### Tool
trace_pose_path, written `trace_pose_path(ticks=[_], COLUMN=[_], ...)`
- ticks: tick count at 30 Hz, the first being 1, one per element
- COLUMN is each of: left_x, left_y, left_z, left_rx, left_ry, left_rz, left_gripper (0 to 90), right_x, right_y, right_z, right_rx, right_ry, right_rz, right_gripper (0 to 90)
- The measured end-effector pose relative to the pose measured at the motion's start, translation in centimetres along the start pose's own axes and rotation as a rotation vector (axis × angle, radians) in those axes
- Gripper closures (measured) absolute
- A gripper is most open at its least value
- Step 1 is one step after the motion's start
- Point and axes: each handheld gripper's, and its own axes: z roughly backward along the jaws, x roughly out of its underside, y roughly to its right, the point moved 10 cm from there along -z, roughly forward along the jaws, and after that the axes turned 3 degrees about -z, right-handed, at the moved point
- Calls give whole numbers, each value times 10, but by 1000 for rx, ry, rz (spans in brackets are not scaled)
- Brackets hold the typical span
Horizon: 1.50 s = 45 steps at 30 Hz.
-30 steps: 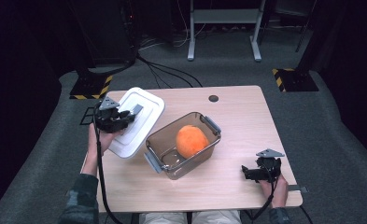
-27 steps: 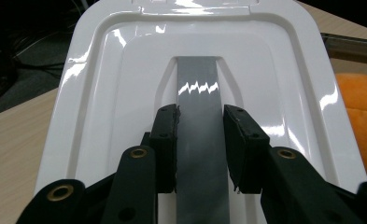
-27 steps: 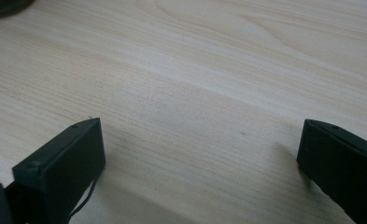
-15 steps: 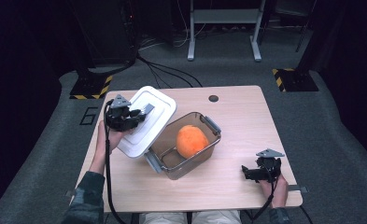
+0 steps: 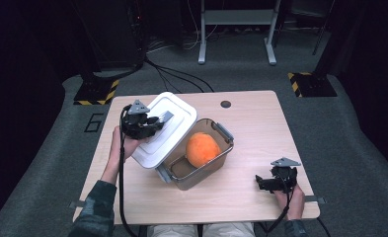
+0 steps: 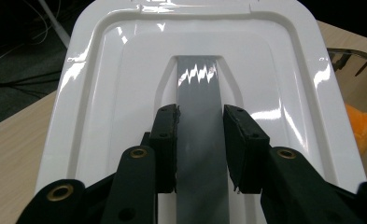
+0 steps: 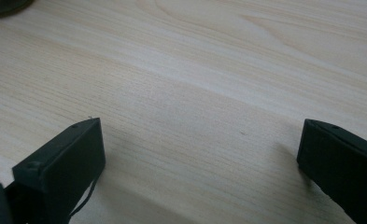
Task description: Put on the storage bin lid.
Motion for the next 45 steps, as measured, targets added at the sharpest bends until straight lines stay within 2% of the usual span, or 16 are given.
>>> trace_pose_path(ticks=[6, 16, 26, 30, 31, 32, 45], left_x=[-6, -18, -23, -25, -25, -26, -21], left_y=[10, 30, 47, 55, 57, 60, 85], left_z=[-4, -14, -23, -28, -29, -31, -58], left_rx=[16, 50, 77, 95, 97, 105, 148], left_ry=[2, -6, -27, -28, -34, -34, -112], left_rz=[-9, -49, -91, -94, -105, -98, -134], left_gripper=[666, 666, 666, 666, 666, 666, 666], right_x=[0, 0, 0, 0, 0, 0, 0], right_y=[0, 0, 0, 0, 0, 0, 0], right_z=[0, 0, 0, 0, 0, 0, 0], right_rx=[2, 1, 1, 0, 0, 2, 0], right_ry=[0, 0, -1, -1, -1, 0, 1], right_rz=[0, 0, 1, 1, 2, 1, -2], right_gripper=[1, 1, 1, 0, 1, 1, 1])
